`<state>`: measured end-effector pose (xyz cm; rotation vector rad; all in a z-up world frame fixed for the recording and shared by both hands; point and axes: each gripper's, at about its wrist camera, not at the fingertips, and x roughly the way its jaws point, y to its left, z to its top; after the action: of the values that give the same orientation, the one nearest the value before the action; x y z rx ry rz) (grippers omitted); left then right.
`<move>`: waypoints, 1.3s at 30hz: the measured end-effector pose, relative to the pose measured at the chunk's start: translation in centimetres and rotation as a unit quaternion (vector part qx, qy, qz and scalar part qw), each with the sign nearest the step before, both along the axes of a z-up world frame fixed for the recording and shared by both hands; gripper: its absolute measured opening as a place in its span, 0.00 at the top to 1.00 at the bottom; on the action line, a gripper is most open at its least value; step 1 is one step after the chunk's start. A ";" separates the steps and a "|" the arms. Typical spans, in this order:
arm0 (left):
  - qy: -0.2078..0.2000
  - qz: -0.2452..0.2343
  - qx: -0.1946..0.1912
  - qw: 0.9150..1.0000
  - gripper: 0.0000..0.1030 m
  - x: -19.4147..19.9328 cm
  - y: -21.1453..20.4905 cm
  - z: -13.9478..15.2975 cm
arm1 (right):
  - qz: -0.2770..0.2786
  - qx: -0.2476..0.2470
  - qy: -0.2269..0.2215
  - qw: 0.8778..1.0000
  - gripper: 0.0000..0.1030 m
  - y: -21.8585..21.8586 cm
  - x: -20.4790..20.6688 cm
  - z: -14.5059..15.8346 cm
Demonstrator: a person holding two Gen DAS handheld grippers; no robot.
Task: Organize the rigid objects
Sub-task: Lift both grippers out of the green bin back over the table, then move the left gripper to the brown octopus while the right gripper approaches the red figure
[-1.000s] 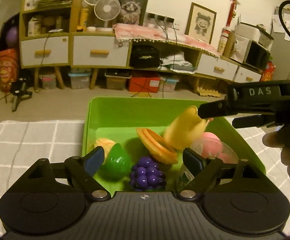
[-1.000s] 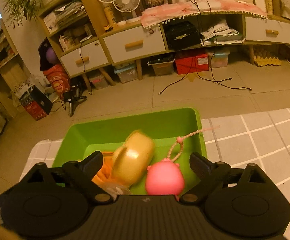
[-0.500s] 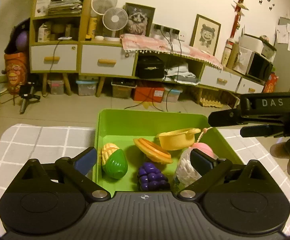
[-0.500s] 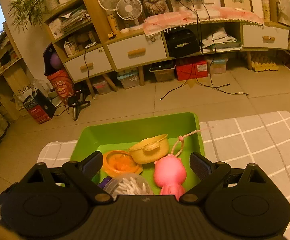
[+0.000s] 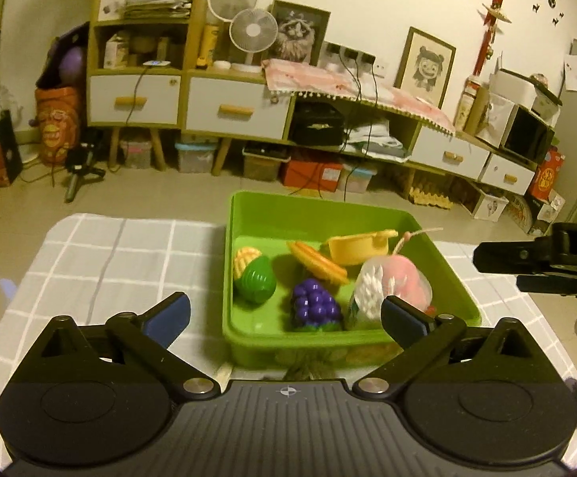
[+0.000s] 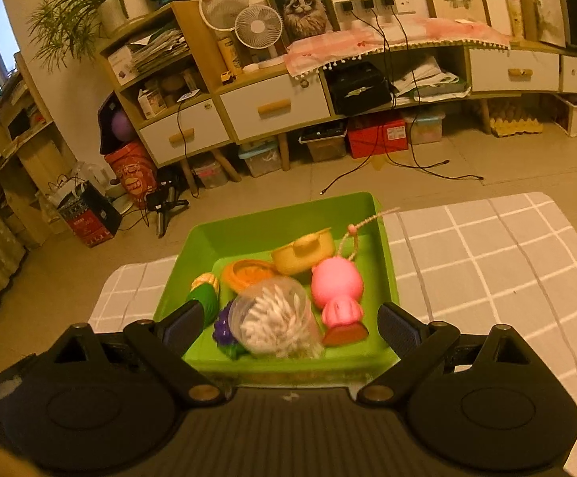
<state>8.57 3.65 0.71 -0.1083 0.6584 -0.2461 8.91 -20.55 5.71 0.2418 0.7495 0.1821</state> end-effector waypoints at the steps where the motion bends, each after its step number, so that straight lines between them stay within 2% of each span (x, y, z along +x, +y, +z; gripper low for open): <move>1: 0.001 -0.003 0.003 1.000 0.02 -0.3 0.0 0.0 | 0.001 0.000 0.000 1.000 0.31 0.0 -0.4 0.0; 6: 0.008 -0.014 0.020 1.000 0.02 -2.1 0.3 -0.5 | 0.001 -0.001 0.002 1.000 0.31 0.0 -2.8 -0.5; 12: 0.013 -0.017 0.031 0.999 0.02 -3.4 0.8 -1.0 | -0.001 -0.029 0.012 1.000 0.31 -0.1 -5.3 -1.8; 17: 0.024 -0.013 0.024 0.999 0.02 -4.0 1.5 -1.9 | -0.003 -0.037 0.014 0.999 0.31 -0.5 -6.9 -2.7; 21: 0.028 -0.017 0.032 0.999 0.02 -5.0 1.8 -3.1 | -0.001 -0.044 0.012 0.999 0.31 -0.7 -7.8 -3.7; 33: 0.030 -0.022 0.055 0.998 0.02 -6.8 2.6 -5.8 | 0.055 -0.102 0.021 0.993 0.31 -0.2 -10.7 -7.4; 39: 0.061 -0.023 0.076 0.995 0.02 -7.1 2.4 -8.1 | 0.053 -0.119 0.059 0.990 0.31 -1.1 -11.1 -10.1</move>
<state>1.51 6.07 -7.41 0.0385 0.7996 -0.2345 -2.16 -21.64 -4.35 -0.0152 0.8941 0.1785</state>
